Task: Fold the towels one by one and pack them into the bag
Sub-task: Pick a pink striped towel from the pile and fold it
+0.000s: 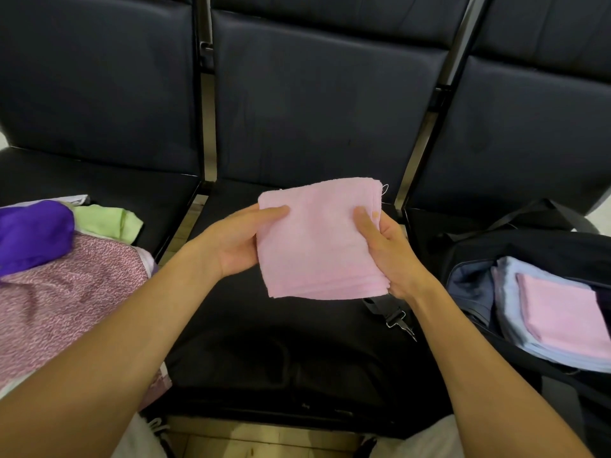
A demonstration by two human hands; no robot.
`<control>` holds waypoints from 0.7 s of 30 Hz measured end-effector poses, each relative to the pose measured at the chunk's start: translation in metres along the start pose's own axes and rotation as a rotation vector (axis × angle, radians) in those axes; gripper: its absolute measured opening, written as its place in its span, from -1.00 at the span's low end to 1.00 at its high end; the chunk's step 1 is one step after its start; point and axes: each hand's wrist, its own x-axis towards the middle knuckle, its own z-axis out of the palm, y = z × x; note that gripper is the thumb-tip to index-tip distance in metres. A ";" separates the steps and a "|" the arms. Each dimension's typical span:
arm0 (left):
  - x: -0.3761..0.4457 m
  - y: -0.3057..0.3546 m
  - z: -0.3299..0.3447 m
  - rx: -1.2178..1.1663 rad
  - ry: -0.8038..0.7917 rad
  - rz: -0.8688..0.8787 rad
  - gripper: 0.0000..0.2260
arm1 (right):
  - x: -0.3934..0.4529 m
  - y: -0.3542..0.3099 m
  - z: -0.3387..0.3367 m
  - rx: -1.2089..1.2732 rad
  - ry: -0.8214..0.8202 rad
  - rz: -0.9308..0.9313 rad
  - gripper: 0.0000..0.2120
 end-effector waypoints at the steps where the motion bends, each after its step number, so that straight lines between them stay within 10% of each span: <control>1: 0.000 0.001 0.000 0.025 0.017 0.046 -0.66 | 0.000 0.000 0.000 0.008 0.000 0.006 -0.71; 21: -0.007 -0.020 0.021 0.427 0.088 0.384 -0.23 | -0.007 0.006 -0.019 -0.147 0.161 -0.001 -0.77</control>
